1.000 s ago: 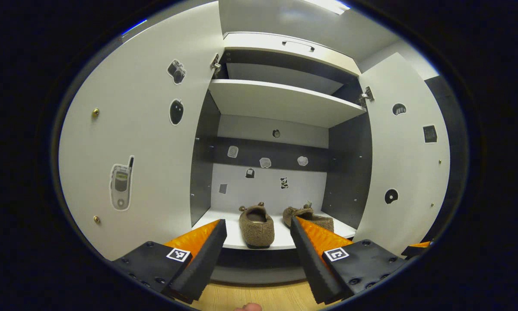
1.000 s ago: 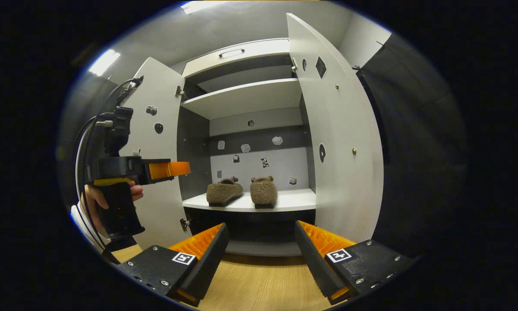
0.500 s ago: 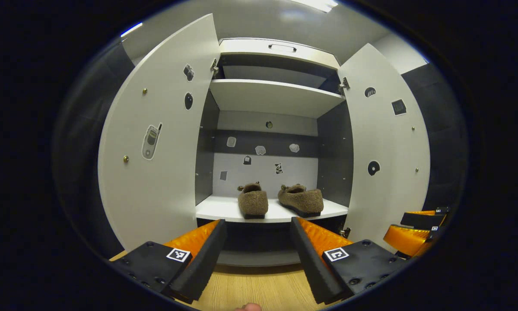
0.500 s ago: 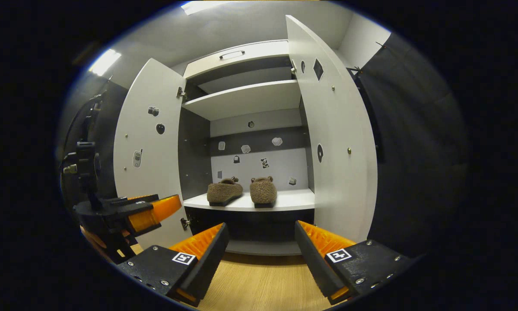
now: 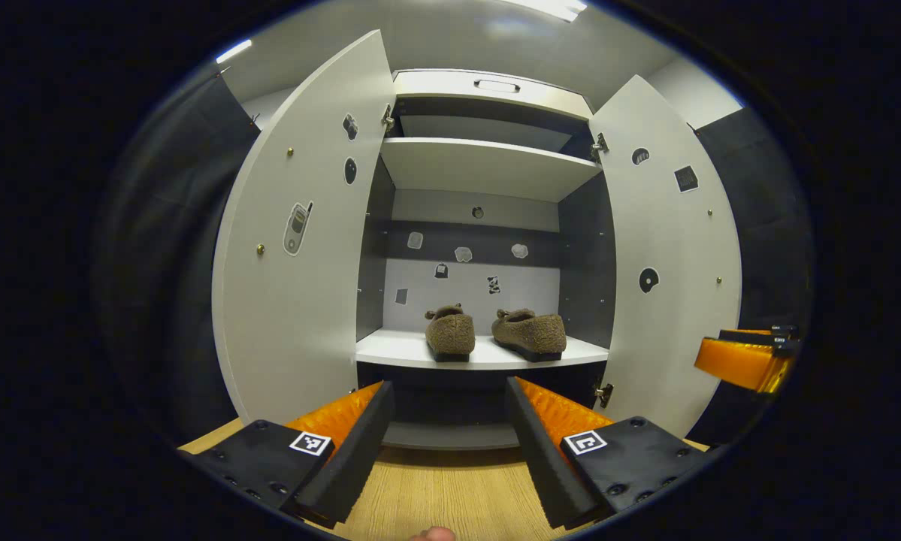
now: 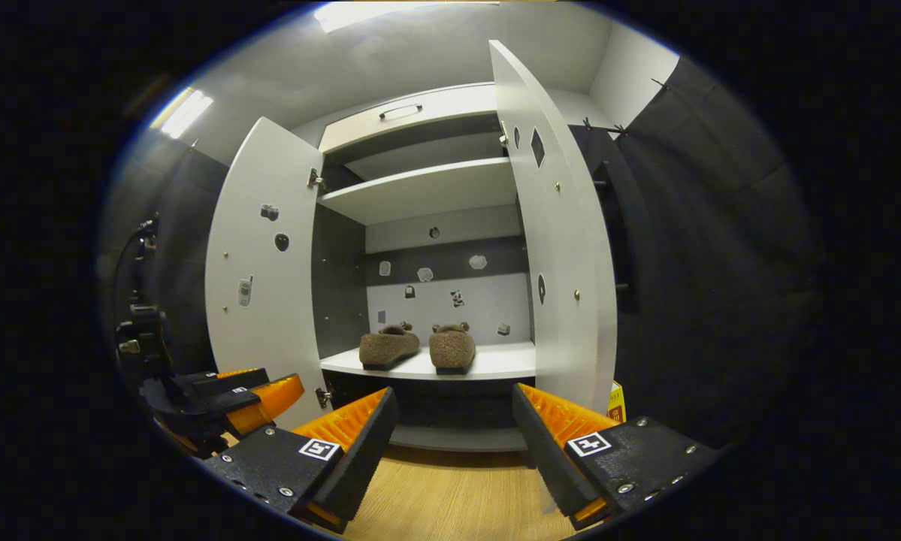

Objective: Grab one shoe with the right hand and put it into the shoe cabinet, grab the other shoe with the left hand and put it into the shoe cabinet; then close the right door with the right hand and the left door with the left hand.

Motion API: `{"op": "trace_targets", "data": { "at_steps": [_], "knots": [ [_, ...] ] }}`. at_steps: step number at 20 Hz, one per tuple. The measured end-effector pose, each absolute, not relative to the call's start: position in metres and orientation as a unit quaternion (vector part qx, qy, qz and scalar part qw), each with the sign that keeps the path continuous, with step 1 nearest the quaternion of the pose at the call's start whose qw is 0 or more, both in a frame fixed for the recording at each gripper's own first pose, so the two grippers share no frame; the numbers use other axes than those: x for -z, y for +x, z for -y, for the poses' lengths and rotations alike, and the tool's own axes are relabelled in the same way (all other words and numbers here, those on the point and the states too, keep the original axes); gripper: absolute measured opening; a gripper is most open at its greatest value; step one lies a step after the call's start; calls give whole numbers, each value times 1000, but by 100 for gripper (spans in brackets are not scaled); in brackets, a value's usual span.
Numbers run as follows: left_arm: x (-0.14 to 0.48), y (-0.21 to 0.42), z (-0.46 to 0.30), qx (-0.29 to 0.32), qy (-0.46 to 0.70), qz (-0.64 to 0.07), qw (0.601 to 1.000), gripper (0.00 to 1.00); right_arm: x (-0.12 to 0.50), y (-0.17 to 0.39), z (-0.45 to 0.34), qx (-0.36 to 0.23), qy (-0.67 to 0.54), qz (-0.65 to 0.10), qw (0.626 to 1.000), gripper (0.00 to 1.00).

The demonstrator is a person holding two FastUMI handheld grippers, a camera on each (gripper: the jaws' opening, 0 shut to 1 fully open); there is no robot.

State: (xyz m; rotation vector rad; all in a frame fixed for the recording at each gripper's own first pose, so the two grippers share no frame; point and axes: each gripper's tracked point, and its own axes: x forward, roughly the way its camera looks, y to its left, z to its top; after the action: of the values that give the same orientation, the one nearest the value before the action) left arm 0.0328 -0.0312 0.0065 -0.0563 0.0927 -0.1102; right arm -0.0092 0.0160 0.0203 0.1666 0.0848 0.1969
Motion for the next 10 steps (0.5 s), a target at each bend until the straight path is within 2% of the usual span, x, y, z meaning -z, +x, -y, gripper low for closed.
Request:
{"op": "trace_targets", "data": {
  "at_steps": [3, 5, 6, 7, 8, 9, 10],
  "knots": [
    [-3, 28, 35, 60, -30, -50, 997, 96, -40, -15, 25, -91, 98, -41, 990, 94],
    [2, 26, 37, 64, -32, -58, 996, 99, -55, -13, 70, -51, 98, -34, 993, 99],
    [3, 24, 38, 64, -31, -60, 996, 99, -63, -12, 98, -22, 92, -27, 995, 94],
    [4, 24, 37, 64, -31, -60, 996, 96, -69, -11, 123, 6, 83, -20, 996, 94],
    [3, 23, 37, 64, -30, -59, 996, 97, -76, -10, 145, 30, 71, -10, 997, 99],
    [4, 21, 37, 64, -29, -59, 996, 97, -81, -8, 162, 48, 58, -4, 997, 94],
    [4, 20, 37, 66, -28, -60, 996, 97, -84, -2, 176, 62, 50, -3, 997, 94]
  ]
}}
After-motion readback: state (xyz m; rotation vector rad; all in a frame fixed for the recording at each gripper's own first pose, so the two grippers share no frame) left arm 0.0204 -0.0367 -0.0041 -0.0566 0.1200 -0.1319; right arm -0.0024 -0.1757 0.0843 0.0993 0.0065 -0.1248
